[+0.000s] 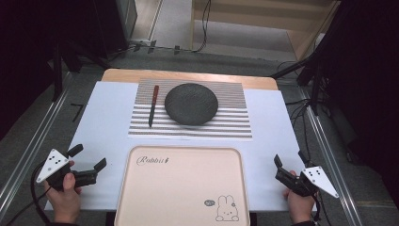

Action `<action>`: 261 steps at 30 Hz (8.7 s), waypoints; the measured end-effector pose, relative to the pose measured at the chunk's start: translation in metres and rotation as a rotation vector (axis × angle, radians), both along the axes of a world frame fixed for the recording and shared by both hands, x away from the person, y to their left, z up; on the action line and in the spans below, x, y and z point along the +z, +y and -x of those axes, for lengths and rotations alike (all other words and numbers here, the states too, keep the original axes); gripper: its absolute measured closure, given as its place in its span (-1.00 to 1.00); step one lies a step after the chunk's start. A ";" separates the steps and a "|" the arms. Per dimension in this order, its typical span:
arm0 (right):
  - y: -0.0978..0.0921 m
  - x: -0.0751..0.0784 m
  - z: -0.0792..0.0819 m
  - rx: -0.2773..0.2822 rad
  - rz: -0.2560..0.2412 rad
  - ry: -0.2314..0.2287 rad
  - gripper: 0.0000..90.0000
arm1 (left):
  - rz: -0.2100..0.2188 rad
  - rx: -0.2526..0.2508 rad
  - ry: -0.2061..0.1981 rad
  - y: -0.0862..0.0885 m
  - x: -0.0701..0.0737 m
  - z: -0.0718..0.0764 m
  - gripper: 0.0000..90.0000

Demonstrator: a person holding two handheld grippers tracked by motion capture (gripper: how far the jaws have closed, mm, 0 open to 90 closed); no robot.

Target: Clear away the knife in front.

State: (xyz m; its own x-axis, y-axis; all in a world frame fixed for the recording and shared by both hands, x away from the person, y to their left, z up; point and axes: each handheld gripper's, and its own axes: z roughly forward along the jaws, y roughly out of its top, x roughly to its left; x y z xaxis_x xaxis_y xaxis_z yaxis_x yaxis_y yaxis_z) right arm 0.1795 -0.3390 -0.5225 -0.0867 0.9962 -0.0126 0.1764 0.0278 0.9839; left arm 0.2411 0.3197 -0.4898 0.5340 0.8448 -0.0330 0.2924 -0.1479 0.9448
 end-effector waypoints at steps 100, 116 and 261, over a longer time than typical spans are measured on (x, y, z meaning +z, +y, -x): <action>0.001 0.000 0.001 -0.001 0.008 0.004 -0.77 | 0.025 -0.066 0.082 -0.118 0.098 -0.114 -1.00; 0.001 0.000 0.001 -0.001 0.006 0.004 -0.77 | -0.024 -0.045 0.144 -0.128 0.097 -0.156 -1.00; 0.001 -0.001 0.002 0.005 0.006 -0.005 -0.77 | -0.253 -0.008 0.530 -0.164 0.060 -0.199 0.71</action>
